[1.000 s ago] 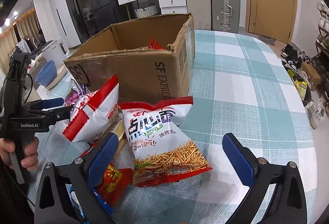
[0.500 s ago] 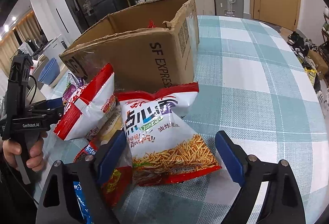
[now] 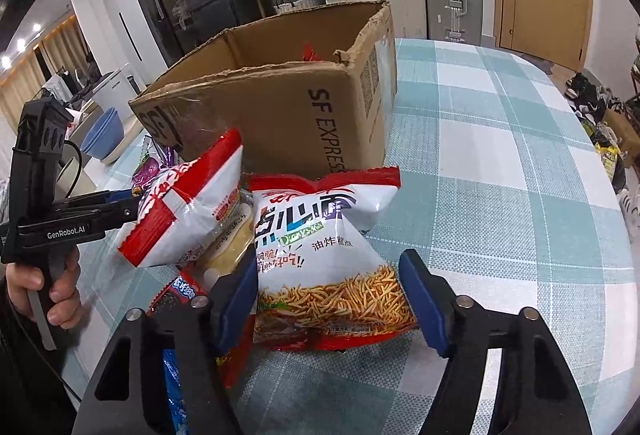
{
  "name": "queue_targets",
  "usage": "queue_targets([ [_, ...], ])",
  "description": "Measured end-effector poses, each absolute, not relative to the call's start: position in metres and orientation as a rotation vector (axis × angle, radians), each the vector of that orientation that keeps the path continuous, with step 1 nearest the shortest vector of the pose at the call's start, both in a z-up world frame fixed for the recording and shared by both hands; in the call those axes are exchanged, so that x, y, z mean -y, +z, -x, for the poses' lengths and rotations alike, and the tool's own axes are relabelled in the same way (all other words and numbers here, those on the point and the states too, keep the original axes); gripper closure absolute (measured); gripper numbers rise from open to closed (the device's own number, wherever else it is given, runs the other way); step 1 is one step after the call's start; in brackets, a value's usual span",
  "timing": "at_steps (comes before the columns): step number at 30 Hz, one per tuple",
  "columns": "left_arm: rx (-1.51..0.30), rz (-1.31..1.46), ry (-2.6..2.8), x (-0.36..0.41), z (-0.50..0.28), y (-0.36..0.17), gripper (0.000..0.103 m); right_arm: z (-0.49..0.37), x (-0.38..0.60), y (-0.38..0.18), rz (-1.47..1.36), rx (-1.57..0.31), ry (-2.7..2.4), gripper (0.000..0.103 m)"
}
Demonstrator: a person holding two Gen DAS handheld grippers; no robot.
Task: Organize snacks
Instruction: 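Grasp the purple snack bag with the left gripper while the right gripper grasps the noodle-snack bag, then lift both held bags and carry them over the cardboard box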
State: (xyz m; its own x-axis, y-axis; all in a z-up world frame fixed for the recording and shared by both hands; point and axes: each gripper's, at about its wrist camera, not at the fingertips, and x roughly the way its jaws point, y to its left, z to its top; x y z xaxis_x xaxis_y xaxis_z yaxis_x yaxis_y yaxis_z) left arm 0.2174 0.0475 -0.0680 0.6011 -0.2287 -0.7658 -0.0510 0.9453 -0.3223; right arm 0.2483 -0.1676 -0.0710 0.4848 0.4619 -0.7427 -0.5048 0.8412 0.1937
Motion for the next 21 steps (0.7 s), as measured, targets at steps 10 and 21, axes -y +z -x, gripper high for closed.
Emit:
queue_targets([
  [10, -0.895, 0.306, -0.098, -0.045, -0.205, -0.062, 0.061, -0.242, 0.172, -0.068, 0.049, -0.852, 0.581, 0.055],
  [21, -0.842, 0.323, -0.067, -0.055, -0.181, -0.043, 0.061, -0.229, 0.181, -0.052, 0.035, -0.789, 0.565, 0.055],
])
